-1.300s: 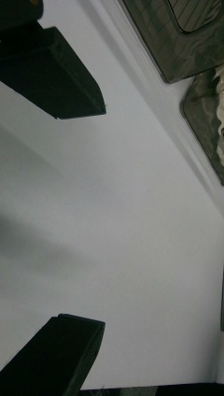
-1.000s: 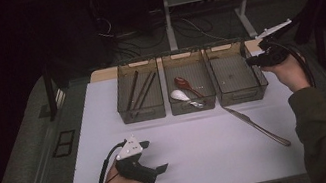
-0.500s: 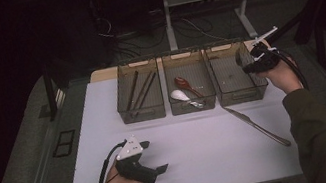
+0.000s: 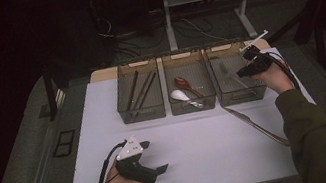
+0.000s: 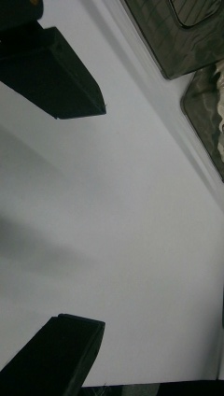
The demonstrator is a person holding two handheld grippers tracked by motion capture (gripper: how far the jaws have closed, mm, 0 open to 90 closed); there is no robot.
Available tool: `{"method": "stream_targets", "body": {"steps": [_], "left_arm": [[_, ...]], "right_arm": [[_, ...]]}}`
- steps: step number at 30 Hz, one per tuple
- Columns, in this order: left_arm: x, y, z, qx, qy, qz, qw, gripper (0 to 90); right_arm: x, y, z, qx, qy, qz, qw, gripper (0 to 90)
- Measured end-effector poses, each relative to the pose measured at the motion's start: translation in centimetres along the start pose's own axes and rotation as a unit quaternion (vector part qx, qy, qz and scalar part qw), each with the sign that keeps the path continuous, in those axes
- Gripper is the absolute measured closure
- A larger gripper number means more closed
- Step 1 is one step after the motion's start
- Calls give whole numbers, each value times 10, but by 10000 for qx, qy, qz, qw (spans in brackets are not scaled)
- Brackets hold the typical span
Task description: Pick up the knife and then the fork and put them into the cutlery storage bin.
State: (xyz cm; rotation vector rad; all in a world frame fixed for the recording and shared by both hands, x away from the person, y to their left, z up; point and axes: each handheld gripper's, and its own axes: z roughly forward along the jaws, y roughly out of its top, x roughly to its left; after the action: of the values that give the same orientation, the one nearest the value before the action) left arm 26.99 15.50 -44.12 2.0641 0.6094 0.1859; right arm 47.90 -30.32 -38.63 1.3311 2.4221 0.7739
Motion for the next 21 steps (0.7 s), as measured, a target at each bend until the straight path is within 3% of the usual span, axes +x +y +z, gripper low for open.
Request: {"method": "stream_targets", "body": {"steps": [5, 10, 16, 21], "left_arm": [[0, 0, 0, 4, 0, 5, 10000, 0], [0, 0, 0, 11, 8, 6, 10000, 0], [-1, 0, 0, 26, 5, 16, 10000, 0], [-1, 0, 0, 26, 6, 18, 10000, 0]], "right_arm": [[-2, -3, -5, -112, 159, 153, 9997, 632], [-1, -9, -19, -405, 217, 217, 9987, 539], [4, -20, -40, -795, 325, 253, 9960, 468], [11, -31, -58, -1155, 520, 329, 9914, 450]]}}
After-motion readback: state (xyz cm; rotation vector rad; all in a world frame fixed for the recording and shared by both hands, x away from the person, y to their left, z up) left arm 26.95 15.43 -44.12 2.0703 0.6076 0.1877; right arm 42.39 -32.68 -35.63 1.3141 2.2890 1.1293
